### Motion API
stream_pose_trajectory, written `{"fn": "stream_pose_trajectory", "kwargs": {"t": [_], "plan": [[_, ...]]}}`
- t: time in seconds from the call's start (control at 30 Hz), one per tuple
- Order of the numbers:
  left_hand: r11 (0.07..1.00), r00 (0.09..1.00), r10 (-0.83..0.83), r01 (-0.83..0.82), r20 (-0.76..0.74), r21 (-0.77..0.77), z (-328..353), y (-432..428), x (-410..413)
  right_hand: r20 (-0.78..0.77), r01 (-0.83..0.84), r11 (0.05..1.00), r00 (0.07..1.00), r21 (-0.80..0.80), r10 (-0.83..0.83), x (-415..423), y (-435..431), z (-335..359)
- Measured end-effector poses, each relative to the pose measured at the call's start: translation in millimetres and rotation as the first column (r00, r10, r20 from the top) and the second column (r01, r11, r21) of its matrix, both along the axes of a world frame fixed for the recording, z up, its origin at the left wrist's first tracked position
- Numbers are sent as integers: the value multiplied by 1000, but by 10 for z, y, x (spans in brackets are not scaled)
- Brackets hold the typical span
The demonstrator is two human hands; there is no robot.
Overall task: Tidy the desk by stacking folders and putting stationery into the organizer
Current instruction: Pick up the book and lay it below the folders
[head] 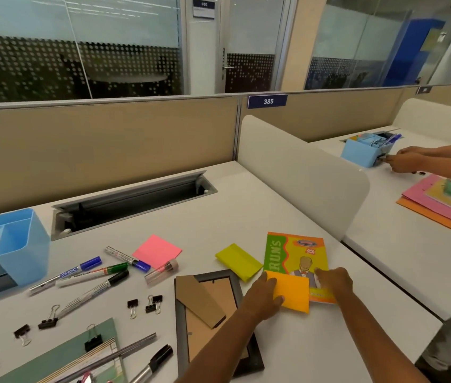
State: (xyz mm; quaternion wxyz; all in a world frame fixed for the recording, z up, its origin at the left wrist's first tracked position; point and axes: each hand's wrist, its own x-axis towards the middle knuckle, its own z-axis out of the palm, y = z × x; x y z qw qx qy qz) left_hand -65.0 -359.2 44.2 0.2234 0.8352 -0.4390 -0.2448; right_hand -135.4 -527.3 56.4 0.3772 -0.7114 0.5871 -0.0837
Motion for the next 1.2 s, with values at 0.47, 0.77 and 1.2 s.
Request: {"fn": "stream_pose_trajectory", "kwargs": {"t": [0.47,0.77,1.2], "plan": [[919,958,274,-287,-86,-271,233,287,144,346,-113,637,760,-762,549,500,751,898],[368,625,656,-754,-424,-543,620,1047,776,631,-174,810,543,-561,554,770,1543,1011],[114,276,918,-871,-284,-477,540,2877,1097,604,-638,733,494,-238,626,1286,3047,766]]}}
